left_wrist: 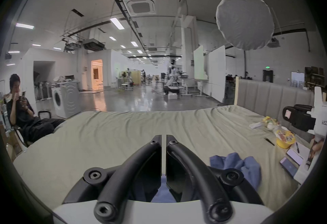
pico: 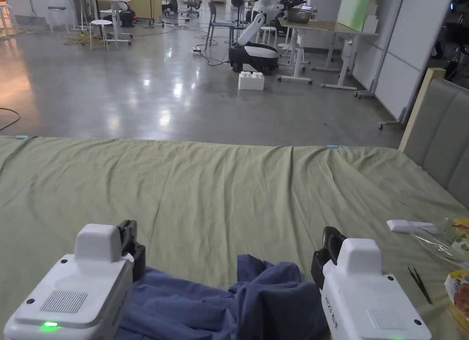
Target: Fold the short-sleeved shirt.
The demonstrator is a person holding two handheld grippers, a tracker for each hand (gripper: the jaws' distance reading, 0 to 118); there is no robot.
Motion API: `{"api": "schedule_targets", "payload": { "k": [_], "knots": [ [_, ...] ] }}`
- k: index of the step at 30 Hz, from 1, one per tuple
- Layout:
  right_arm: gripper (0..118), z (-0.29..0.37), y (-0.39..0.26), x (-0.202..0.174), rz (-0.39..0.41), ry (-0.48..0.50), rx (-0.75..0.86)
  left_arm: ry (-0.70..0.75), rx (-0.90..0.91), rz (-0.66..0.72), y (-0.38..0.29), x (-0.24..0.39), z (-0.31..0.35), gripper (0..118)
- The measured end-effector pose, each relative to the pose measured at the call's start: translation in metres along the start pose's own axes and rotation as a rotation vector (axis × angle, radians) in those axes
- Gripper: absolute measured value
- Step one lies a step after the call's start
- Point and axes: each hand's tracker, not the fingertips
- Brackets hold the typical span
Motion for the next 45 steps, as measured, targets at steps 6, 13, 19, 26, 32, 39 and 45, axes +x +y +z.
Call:
{"api": "schedule_targets", "payload": {
  "k": [6,13,19,26,32,39,45],
  "knots": [
    [3,-0.002,0.001,-0.011,0.017,0.022,0.022,0.042,-0.028,0.019,-0.010,-0.019,0.004,2],
    [3,-0.006,-0.006,-0.016,0.026,0.047,-0.006,0.003,-0.324,0.102,-0.045,-0.051,-0.017,2],
    [3,-0.008,-0.019,-0.014,0.025,0.048,-0.056,-0.038,-0.723,0.130,-0.106,-0.068,-0.043,15],
    [3,-0.009,-0.031,-0.008,0.028,0.036,-0.108,-0.001,-0.958,0.074,-0.132,-0.049,-0.042,75],
    [3,-0.010,-0.043,-0.001,0.023,0.026,-0.151,0.007,-0.891,0.025,-0.152,-0.050,-0.060,49],
    [3,-0.013,-0.056,0.010,-0.019,0.018,-0.194,-0.110,-0.873,-0.076,-0.156,-0.021,-0.053,5],
    [3,-0.024,-0.072,0.043,-0.051,-0.041,-0.288,-0.134,-0.803,0.034,-0.141,-0.041,-0.042,3]
  ]
}}
